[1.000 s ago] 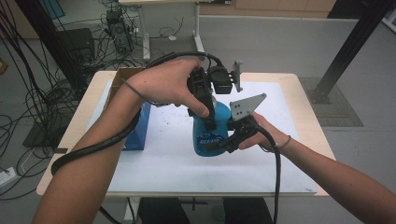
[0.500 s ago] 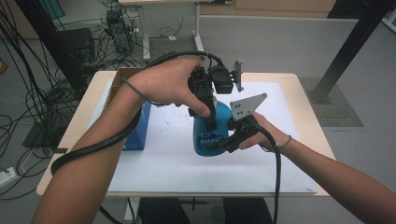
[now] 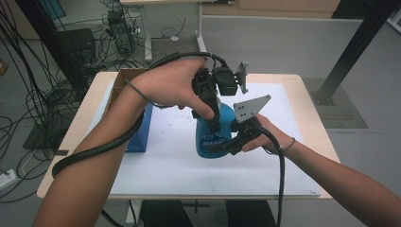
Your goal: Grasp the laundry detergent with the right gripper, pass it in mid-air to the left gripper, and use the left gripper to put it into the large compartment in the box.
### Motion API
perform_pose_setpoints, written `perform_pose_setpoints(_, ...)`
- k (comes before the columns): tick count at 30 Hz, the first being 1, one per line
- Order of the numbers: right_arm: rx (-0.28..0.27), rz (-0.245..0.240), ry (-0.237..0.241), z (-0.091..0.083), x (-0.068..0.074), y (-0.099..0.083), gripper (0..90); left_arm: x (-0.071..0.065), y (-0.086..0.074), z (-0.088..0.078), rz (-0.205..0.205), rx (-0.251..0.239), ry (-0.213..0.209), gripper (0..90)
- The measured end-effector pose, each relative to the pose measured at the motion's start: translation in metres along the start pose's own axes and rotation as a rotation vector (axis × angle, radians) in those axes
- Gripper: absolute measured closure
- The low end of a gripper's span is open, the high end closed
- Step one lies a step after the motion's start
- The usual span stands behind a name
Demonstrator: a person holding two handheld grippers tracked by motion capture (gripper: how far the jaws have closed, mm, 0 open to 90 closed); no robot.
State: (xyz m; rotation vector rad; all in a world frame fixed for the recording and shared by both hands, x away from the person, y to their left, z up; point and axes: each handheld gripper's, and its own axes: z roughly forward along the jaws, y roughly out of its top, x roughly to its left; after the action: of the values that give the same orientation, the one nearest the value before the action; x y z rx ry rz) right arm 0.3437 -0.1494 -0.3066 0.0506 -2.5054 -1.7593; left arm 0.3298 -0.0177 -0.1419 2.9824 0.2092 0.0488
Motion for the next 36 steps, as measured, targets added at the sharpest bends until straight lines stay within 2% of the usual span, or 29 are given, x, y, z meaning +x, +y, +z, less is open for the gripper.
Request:
perform_pose_setpoints(14, -0.007, 0.010, -0.010, 0.0000, 0.0011, -0.0041, 41.1, 0.0002, 0.0029, 0.0029, 0.010, 0.018, -0.006, 37.6)
perform_pose_setpoints(22, -0.018, 0.013, -0.019, 0.0000, 0.0014, -0.0038, 39.4, -0.0033, 0.0046, 0.0013, 0.020, 0.024, 0.013, 37.8)
perform_pose_setpoints(24, -0.034, 0.031, -0.026, 0.0003, 0.0014, -0.0040, 34.0, -0.0050, 0.0056, 0.0025, 0.031, 0.037, 0.014, 37.8)
perform_pose_setpoints(26, -0.030, 0.039, -0.034, 0.0004, 0.0011, -0.0042, 25.0, -0.0065, 0.0060, 0.0032, 0.030, 0.039, 0.002, 37.8)
perform_pose_setpoints(27, -0.030, 0.039, -0.034, 0.0004, 0.0011, -0.0042, 25.0, -0.0065, 0.0060, 0.0032, 0.030, 0.039, 0.002, 37.7)
perform_pose_setpoints(29, -0.036, 0.047, -0.041, 0.0004, 0.0004, -0.0057, 16.7, -0.0064, 0.0055, 0.0029, 0.027, 0.038, -0.005, 37.7)
perform_pose_setpoints(36, -0.066, 0.055, -0.067, -0.0043, -0.0007, -0.0055, 4.4, -0.0048, 0.0051, 0.0038, 0.019, 0.049, 0.006, 37.7)
